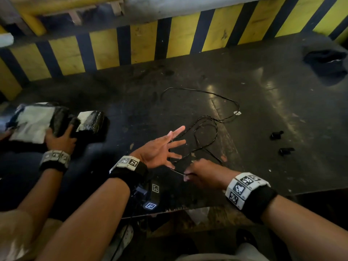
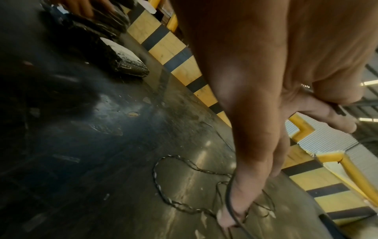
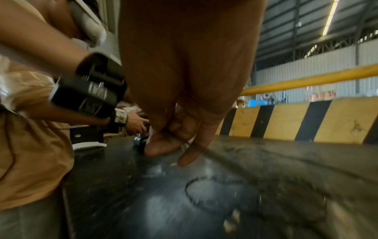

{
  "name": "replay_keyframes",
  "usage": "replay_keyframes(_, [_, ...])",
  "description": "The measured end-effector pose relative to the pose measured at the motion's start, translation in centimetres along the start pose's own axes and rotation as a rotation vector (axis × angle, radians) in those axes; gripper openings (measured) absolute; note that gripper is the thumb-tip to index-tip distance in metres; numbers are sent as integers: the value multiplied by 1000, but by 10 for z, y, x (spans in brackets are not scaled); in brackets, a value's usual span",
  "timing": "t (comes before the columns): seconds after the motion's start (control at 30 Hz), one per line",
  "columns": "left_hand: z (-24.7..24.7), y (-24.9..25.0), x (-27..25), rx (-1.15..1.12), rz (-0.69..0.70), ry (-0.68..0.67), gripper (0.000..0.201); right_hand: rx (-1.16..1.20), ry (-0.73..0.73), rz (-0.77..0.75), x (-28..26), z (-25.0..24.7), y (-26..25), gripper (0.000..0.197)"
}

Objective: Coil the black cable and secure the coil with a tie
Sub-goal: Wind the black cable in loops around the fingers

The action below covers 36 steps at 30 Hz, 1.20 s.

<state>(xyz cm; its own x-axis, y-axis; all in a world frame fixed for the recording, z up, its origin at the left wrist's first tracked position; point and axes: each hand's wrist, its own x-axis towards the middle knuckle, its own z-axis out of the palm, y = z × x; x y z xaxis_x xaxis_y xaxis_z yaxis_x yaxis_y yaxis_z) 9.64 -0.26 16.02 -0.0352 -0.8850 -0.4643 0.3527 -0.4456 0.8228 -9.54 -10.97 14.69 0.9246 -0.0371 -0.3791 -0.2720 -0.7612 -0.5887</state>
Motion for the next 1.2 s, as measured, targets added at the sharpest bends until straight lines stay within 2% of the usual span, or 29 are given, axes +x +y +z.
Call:
replay_keyframes(0.13, [0,-14,-1,31,-81,-20,41,-92,31,45,-10,-46,-16,12])
replay_keyframes(0.3, [9,-21,1,63,-183,-25,51,-204,136,29,-13,-93,-35,16])
replay_keyframes(0.4, [19,-22,2,56,-185,-79,41,-274,208,-20,-8,-115,-40,15])
replay_keyframes(0.5, [25,-24,2,35,-204,-135,43,-266,270,-22,0,-129,-34,9])
replay_keyframes(0.6, [27,-26,-1,-16,-199,-174,51,-251,304,-46,9,-135,-28,10])
replay_keyframes(0.8, [35,-28,-10,-134,-148,-217,50,-205,344,-83,17,-132,-16,10])
replay_keyframes(0.97, [43,-23,-16,-109,-159,-317,52,-141,392,-93,22,-125,-1,14])
replay_keyframes(1.07, [47,-16,-17,-134,-125,-363,51,-75,414,-52,23,-121,13,13])
replay_keyframes(1.2, [49,-2,-19,-161,-43,-412,49,165,411,38,19,-102,35,12])
